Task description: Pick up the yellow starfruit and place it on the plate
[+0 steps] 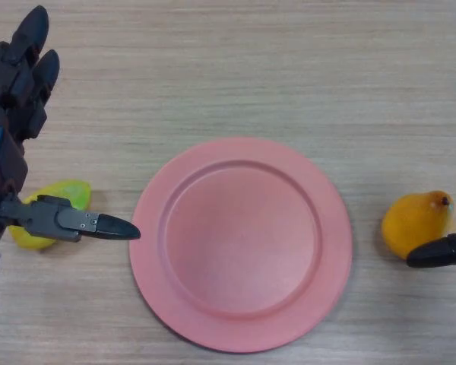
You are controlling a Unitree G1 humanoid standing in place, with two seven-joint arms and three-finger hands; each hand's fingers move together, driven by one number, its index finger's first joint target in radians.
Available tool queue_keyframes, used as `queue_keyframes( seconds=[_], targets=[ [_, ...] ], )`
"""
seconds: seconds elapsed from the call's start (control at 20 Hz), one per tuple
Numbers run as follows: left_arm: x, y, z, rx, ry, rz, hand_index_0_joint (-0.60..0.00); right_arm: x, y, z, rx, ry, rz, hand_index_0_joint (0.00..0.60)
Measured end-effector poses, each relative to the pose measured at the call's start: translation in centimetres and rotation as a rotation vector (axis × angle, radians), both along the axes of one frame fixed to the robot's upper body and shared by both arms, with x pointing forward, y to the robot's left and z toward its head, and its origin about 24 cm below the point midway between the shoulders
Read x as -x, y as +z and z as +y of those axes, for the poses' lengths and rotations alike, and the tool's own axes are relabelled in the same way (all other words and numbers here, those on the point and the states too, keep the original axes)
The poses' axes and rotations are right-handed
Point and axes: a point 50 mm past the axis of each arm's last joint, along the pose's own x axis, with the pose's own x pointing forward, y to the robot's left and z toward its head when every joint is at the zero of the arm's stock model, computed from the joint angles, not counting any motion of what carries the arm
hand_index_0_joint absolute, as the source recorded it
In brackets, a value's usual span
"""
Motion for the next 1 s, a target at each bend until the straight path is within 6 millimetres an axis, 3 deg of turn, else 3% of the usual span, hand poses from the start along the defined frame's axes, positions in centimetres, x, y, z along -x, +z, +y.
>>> queue_keyframes(
  seconds=[0.45,0.55,0.8,1.0],
  targets=[
    [0.2,-0.4,0.0,-0.002,-0.006,0.038,0.0,0.0,-0.1,-0.1,-0.024,0.008,0.005,0.0],
    [0.1,-1.2,0.4,0.003,0.01,0.075,0.0,0.1,-0.2,-0.1,-0.024,0.006,0.005,0.0],
    [-0.5,-4.5,4.1,-0.061,0.136,0.199,0.0,0.2,-0.2,-0.2,-0.023,0.001,0.007,0.0],
    [-1.6,-6.7,5.9,-0.118,0.188,0.255,0.0,0.4,-0.4,-0.3,-0.026,-0.008,0.016,0.0]
  ],
)
